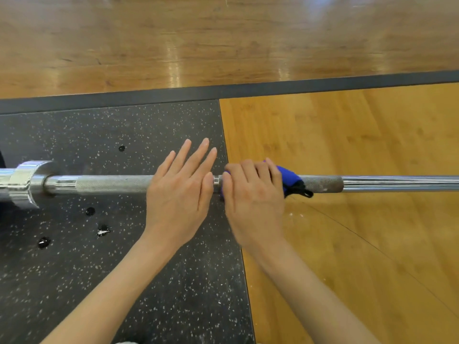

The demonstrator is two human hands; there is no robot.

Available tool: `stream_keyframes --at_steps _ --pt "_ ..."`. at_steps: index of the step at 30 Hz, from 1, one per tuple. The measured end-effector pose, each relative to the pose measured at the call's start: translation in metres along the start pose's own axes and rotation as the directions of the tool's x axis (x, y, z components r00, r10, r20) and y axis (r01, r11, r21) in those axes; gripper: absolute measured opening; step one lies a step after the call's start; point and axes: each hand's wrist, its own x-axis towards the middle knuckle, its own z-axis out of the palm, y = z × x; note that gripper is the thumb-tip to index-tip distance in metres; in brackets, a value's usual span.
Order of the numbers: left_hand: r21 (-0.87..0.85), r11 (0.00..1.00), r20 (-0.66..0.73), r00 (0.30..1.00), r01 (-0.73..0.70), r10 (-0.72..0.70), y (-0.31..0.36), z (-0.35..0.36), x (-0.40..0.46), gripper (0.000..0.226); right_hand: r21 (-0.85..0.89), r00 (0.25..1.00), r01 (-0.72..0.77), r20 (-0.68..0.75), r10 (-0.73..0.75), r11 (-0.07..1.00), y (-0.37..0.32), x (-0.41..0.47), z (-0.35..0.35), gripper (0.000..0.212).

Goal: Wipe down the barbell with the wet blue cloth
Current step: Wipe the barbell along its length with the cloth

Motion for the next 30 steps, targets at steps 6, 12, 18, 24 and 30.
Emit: stream_keyframes --at_steps 6,12,18,24,30 --pt "-0.022 1.000 0.013 1.000 0.014 -0.014 0.010 -0.006 -0.022 0.054 -0.023 0.985 -0.173 0.018 0.174 0.985 0.016 -0.023 -0.018 0.038" --pt "-0.051 0.999 0.038 0.999 0.008 -0.006 0.017 -0.013 -0.045 0.058 0.000 0.997 0.044 0.056 -0.044 0.999 0.043 -0.041 -0.026 0.036" --pt "-0.053 0.998 0.060 0.998 0.037 -0.033 0.024 -0.015 -0.064 0.057 0.011 0.998 -0.023 0.060 0.023 1.000 -0.003 -0.057 -0.020 0.037" --pt "-0.082 0.997 0.109 0.994 0.000 0.009 0.026 -0.024 -0.081 0.055 0.055 0.993 -0.116 0.046 0.113 0.992 0.034 -0.075 -0.041 0.039" --pt "-0.064 0.998 0.098 0.995 0.000 0.006 0.025 -0.029 -0.062 0.057 0.075 0.988 -0.148 0.042 0.146 0.986 0.012 -0.089 -0.039 0.032"
